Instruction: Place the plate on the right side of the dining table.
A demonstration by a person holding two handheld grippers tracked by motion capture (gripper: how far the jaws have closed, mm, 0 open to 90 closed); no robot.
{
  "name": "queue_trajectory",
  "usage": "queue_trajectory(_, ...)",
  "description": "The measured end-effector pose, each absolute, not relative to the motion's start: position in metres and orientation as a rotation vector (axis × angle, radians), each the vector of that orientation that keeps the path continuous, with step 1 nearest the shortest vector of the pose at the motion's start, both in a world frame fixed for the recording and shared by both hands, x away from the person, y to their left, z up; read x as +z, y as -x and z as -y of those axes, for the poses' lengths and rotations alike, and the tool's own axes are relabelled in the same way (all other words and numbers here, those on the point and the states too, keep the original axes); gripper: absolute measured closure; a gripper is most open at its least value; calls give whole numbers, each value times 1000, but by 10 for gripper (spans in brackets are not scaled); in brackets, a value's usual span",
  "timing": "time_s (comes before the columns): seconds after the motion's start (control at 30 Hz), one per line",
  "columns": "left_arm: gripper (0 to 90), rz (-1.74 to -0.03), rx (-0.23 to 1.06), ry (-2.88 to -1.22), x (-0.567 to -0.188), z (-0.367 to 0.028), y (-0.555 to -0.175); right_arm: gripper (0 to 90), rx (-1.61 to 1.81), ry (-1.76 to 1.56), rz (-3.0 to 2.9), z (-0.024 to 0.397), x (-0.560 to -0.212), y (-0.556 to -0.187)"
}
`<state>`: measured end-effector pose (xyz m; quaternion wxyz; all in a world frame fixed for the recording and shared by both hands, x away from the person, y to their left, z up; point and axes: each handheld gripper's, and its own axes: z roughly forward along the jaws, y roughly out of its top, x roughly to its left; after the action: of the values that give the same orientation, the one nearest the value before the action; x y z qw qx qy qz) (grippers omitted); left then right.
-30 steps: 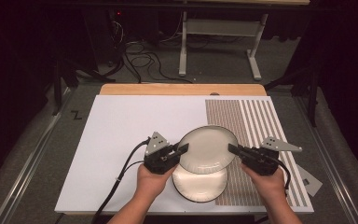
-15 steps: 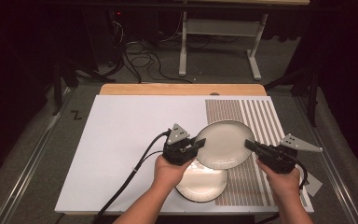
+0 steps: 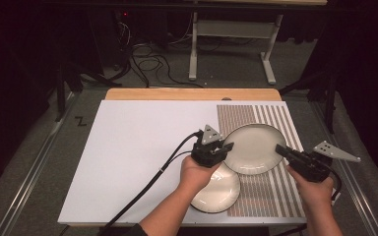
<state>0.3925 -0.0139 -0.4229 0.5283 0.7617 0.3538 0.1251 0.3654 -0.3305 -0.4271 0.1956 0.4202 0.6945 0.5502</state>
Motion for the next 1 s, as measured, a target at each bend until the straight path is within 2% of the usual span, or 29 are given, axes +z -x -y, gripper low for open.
queue_trajectory(0.4, 758, -848, 264, -1871, -440, 54, -415, 852, 1462, -1239, -1894, 362, -436, -367)
queue_trajectory(1.0, 735, -932, 212, -1917, -468, 74, -437, 858, 1409, -1320, -1895, 375, -462, -378)
